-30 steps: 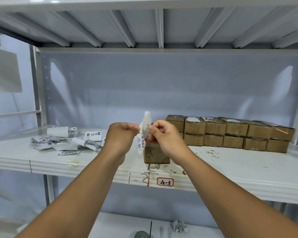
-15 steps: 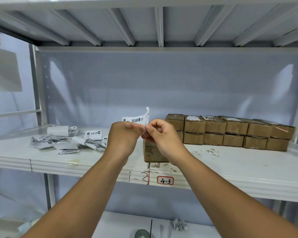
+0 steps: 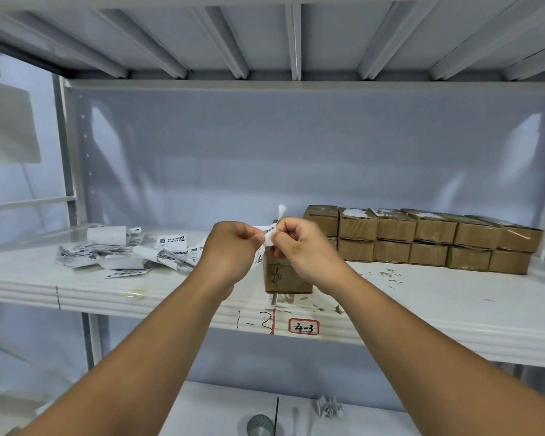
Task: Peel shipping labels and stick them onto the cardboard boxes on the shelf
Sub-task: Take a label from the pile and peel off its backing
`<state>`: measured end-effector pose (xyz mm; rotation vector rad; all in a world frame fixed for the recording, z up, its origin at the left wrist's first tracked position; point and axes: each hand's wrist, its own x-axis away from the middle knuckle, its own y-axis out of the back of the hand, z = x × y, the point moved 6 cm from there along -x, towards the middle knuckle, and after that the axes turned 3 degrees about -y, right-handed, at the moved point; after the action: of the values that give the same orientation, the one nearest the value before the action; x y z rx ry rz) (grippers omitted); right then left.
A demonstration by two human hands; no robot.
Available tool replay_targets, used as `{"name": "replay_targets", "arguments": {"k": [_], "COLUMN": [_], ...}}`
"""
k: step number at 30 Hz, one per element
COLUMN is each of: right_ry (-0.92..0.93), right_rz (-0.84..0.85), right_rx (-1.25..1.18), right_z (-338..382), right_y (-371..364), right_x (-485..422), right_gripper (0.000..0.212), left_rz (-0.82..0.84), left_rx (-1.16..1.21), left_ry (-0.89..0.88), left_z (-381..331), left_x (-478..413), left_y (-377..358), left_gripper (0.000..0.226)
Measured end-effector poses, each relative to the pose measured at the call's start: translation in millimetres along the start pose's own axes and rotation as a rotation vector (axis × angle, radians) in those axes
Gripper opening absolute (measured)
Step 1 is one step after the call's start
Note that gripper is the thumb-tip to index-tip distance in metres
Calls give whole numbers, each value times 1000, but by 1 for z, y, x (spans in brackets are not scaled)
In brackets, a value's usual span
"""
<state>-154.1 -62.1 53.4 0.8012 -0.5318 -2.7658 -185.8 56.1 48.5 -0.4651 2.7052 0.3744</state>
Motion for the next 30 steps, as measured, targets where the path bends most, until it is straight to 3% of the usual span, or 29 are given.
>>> {"name": "replay_targets", "arguments": {"k": [14,21,30], "right_ry": [-48,-15,-58], "right_rz": [-22,-57,-9], "right_rx": [-94,-166,-331], "right_z": [-9,-10,-10], "right_y": [3,-6,-9], "right_x": [0,-3,-4], "right_gripper": [31,34,28], "left_rz": [-2,-190,-202], "left_rx": [-26,-287,-104], "left_ry": [48,-288,-274], "left_z": [7,-14,-12], "left_x": [-4,9,4], "left_y": [-1,-1,-1], "left_gripper": [18,13,32]}}
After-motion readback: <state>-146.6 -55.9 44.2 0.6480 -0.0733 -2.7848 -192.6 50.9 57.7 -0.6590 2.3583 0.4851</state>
